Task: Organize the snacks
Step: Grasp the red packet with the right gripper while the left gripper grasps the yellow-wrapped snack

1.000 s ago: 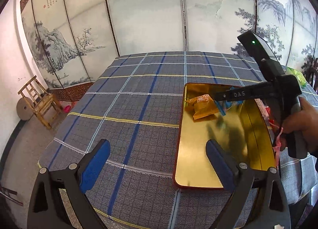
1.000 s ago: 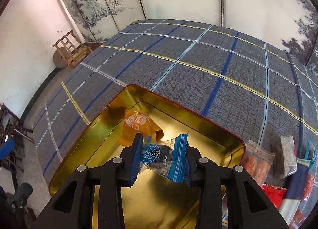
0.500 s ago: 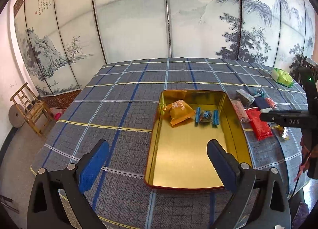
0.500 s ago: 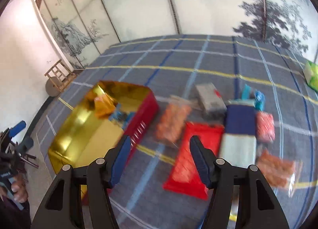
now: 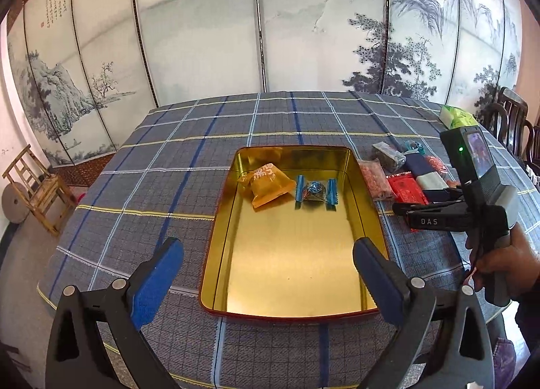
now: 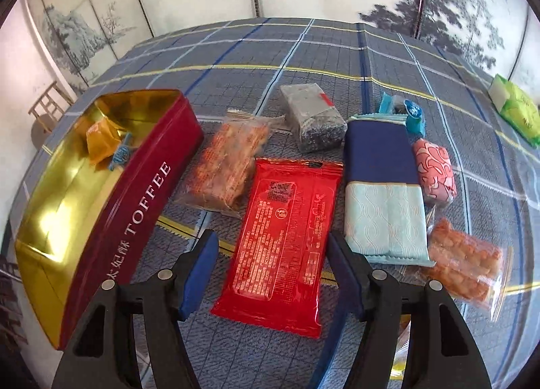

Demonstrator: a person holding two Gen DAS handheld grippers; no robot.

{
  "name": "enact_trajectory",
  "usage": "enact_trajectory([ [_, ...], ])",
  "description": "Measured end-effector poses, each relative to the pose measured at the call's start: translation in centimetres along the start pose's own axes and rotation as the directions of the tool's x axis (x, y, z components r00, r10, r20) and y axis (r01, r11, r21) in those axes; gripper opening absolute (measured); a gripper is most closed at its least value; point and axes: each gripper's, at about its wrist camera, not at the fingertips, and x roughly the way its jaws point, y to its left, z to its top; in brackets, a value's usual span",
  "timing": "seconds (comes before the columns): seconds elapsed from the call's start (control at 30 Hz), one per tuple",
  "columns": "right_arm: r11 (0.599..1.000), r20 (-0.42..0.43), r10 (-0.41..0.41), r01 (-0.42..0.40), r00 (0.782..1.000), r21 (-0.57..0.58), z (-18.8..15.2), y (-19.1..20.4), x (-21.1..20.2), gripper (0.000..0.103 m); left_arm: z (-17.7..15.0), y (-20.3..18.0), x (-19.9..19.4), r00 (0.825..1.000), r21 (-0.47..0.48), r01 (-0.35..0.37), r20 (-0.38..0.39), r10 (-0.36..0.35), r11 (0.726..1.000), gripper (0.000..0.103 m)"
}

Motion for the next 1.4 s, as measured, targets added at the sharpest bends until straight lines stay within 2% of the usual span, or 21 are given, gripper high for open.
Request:
enact_trajectory([
  [0.03, 0.999, 0.0, -0.03, 0.03, 1.0, -0.036, 0.0, 0.5, 0.2, 0.065, -0.1, 0.1, -0.1, 1.0, -0.002, 0.0, 0.0, 0.0, 1.0, 0.099],
  [0.07, 0.997, 0.009, -0.046, 0.047, 0.999, -0.067, -0.1, 0.8, 0.2, 0.059, -0.1, 0.1, -0.1, 1.0, -0.003, 0.0, 0.001, 0.0, 1.0, 0.099],
  [0.17, 0.995, -0.004, -0.022, 0.022, 1.0, -0.093, -0.3, 0.8, -0.3, 0.047, -0.3, 0.1, -0.2, 1.0, -0.004, 0.001, -0.007, -0.001, 1.0, 0.099],
  [0.2, 0.997, -0.018, 0.001, -0.002, 1.0, -0.082, -0.6, 0.5, -0.7, 0.046, -0.3, -0.1, -0.4, 1.0, -0.003, 0.004, -0.008, -0.004, 1.0, 0.099],
  [0.27, 0.996, -0.014, 0.09, -0.091, 0.996, -0.028, -1.3, -0.4, -2.2, 0.045, -0.4, -0.5, -0.8, 1.0, 0.008, 0.012, -0.002, -0.012, 1.0, 0.099],
  [0.37, 0.982, 0.059, 0.172, -0.176, 0.983, 0.071, -3.4, -2.9, -6.3, 0.045, -0.4, -1.8, -1.3, 0.999, 0.043, 0.033, 0.003, -0.033, 0.999, 0.099],
  [0.43, 0.974, 0.124, 0.165, -0.182, 0.978, 0.137, -5.1, -5.6, -9.3, 0.045, -0.1, -3.1, -1.5, 0.997, 0.066, 0.071, 0.0, -0.071, 0.995, 0.099],
  [0.5, 0.971, 0.17, 0.1, -0.134, 0.98, 0.198, -6.8, -9.1, -11.6, 0.045, 0.3, -4.7, -1.6, 0.99, 0.082, 0.141, -0.009, -0.141, 0.987, 0.099],
  [0.6, 0.955, 0.172, -0.064, 0.01, 0.983, 0.295, -9.1, -15.3, -13.2, 0.045, 1.4, -7.7, -1.5, 0.959, 0.098, 0.284, -0.034, -0.282, 0.954, 0.1],
  [0.7, 0.925, 0.125, -0.199, 0.145, 0.972, 0.35, -11.1, -20.3, -12.9, 0.045, 2.4, -11.4, -0.2, 0.911, 0.099, 0.411, -0.081, -0.404, 0.906, 0.102],
  [0.8, 0.904, 0.105, -0.249, 0.192, 0.963, 0.383, -12.2, -23.1, -12.3, 0.045, 3.1, -15.4, 2.3, 0.879, 0.094, 0.47, -0.142, -0.456, 0.877, 0.102],
  [0.87, 0.9, 0.108, -0.268, 0.209, 0.957, 0.382, -12.5, -24.0, -11.9, 0.045, 3.5, -18.1, 4.1, 0.871, 0.107, 0.482, -0.165, -0.463, 0.869, 0.102],
  [1.0, 0.895, 0.13, -0.239, 0.166, 0.962, 0.414, -12.0, -25.9, -10.8, 0.045, 3.7, -22.9, 7.9, 0.863, 0.154, 0.482, -0.256, -0.436, 0.863, 0.101],
  [1.03, 0.894, 0.135, -0.233, 0.158, 0.963, 0.419, -11.9, -26.1, -10.6, 0.045, 3.6, -23.8, 8.6, 0.862, 0.175, 0.481, -0.274, -0.427, 0.859, 0.099],
  [1.07, 0.894, 0.138, -0.225, 0.148, 0.965, 0.422, -11.6, -26.6, -10.1, 0.045, 3.5, -24.7, 9.2, 0.872, 0.207, 0.463, -0.279, -0.401, 0.862, 0.098],
  [1.13, 0.896, 0.137, -0.206, 0.13, 0.969, 0.425, -11.4, -26.9, -9.2, 0.045, 3.0, -26.1, 10.3, 0.891, 0.261, 0.421, -0.297, -0.343, 0.869, 0.085],
  [1.2, 0.897, 0.158, -0.197, 0.113, 0.968, 0.427, -11.2, -27.0, -9.0, 0.045, 2.5, -27.1, 11.1, 0.885, 0.28, 0.424, -0.329, -0.329, 0.862, 0.076],
  [1.27, 0.895, 0.166, -0.177, 0.089, 0.97, 0.437, -11.1, -27.3, -8.8, 0.045, 2.1, -27.6, 11.9, 0.885, 0.288, 0.414, -0.348, -0.308, 0.864, 0.076],
  [1.3, 0.892, 0.173, -0.168, 0.075, 0.971, 0.446, -11.1, -27.6, -8.7, 0.045, 2.0, -27.8, 12.3, 0.886, 0.29, 0.409, -0.354, -0.3, 0.865, 0.072],
  [1.37, 0.886, 0.186, -0.151, 0.049, 0.971, 0.46, -11.2, -27.9, -8.7, 0.045, 1.7, -28.0, 13.2, 0.876, 0.285, 0.418, -0.378, -0.3, 0.863, 0.058],
  [1.4, 0.885, 0.191, -0.145, 0.041, 0.971, 0.464, -11.3, -28.0, -8.8, 0.045, 1.6, -28.0, 13.3, 0.881, 0.29, 0.414, -0.367, -0.299, 0.863, 0.051],
])
